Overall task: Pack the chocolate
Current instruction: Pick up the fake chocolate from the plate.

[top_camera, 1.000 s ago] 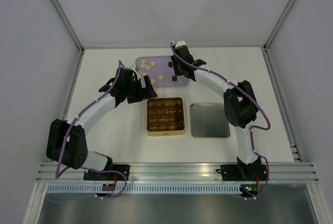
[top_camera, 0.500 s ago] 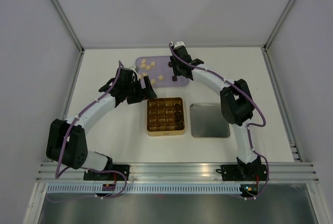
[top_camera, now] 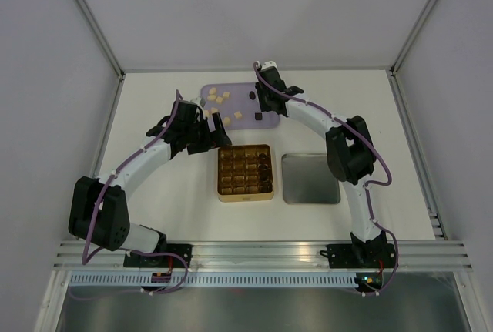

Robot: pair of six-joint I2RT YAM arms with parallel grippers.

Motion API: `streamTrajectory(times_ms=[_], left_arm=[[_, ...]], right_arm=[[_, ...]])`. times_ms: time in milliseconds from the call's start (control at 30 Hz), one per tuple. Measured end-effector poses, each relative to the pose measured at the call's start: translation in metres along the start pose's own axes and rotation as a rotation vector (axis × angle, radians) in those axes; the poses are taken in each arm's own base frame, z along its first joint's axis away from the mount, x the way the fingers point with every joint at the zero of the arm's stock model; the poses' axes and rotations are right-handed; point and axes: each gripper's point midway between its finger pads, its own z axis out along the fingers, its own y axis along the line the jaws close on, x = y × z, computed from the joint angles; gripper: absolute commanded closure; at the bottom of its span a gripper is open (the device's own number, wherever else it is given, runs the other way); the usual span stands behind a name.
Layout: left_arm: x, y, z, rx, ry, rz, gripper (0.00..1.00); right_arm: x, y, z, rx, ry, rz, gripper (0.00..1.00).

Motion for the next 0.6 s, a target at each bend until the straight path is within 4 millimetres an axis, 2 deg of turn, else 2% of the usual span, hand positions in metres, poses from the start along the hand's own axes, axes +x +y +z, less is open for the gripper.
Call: streamTrajectory(times_ms=[433, 600], left_arm=[[0.0, 0.0, -0.001, 0.0, -0.002, 0.001, 0.0], [-0.002, -0.001, -0.003, 0.004, -0.009, 0.002, 0.0]], right_arm=[[-0.001, 0.004, -0.001, -0.025, -0.005, 0.01, 0.86], [-0.006, 0.0, -0.018, -0.034, -0.029, 0.017, 0.88]])
